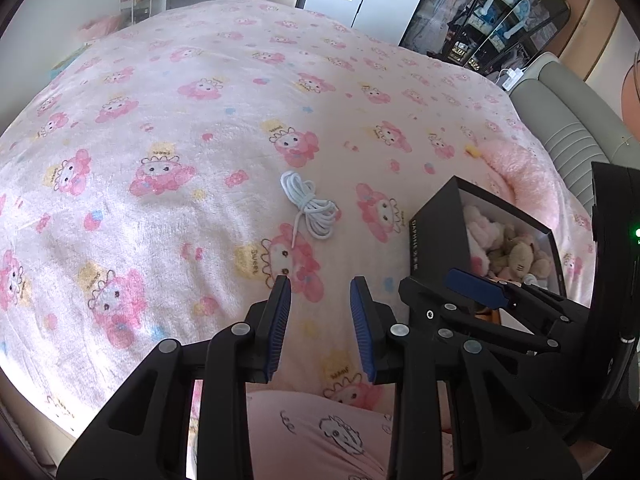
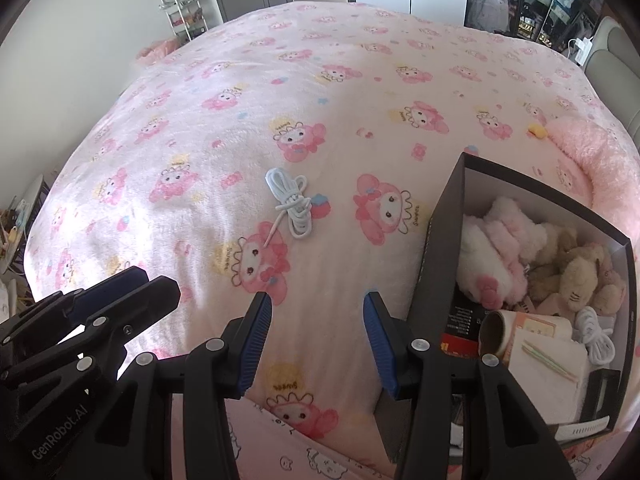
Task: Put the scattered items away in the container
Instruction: 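Move the right tool over the white earphone cable on the blanket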
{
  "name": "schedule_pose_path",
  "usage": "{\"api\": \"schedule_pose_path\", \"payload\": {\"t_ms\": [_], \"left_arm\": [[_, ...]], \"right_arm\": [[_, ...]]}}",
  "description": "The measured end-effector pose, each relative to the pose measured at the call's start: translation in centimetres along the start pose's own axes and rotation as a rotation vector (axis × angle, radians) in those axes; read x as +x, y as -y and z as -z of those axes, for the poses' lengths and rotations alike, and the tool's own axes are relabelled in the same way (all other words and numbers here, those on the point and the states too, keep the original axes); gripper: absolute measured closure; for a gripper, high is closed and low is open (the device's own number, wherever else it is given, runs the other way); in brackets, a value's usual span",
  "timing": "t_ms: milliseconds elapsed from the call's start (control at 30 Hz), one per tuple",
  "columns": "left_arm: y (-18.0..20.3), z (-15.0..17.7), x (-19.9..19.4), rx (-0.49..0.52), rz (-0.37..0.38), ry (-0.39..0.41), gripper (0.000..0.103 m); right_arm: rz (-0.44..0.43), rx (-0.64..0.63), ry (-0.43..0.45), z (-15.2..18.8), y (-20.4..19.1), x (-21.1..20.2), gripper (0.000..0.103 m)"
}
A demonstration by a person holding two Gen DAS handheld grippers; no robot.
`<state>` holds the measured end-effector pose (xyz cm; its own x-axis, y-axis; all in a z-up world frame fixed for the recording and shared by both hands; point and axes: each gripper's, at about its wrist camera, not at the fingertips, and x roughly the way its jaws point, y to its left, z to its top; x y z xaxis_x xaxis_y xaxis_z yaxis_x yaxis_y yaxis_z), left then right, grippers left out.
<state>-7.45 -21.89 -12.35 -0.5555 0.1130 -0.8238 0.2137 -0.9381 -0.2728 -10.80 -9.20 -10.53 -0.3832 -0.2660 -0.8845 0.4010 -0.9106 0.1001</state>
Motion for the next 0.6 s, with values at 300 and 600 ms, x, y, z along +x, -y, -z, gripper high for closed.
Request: {"api": "schedule_pose_path", "payload": {"t_ms": [300, 600], "left_arm": [[-3.0, -2.2, 4.4, -0.057, 0.031, -0.063, 0.073], [-6.3, -4.3, 9.6, -0.135, 0.082, -0.129, 0.072]], "right_arm": [[0.032, -0.027, -0.056, -2.6, -0.8, 4.7, 0.059], [-0.049, 0.071, -0.164, -4.9, -0.7, 11.4, 0.059]]}}
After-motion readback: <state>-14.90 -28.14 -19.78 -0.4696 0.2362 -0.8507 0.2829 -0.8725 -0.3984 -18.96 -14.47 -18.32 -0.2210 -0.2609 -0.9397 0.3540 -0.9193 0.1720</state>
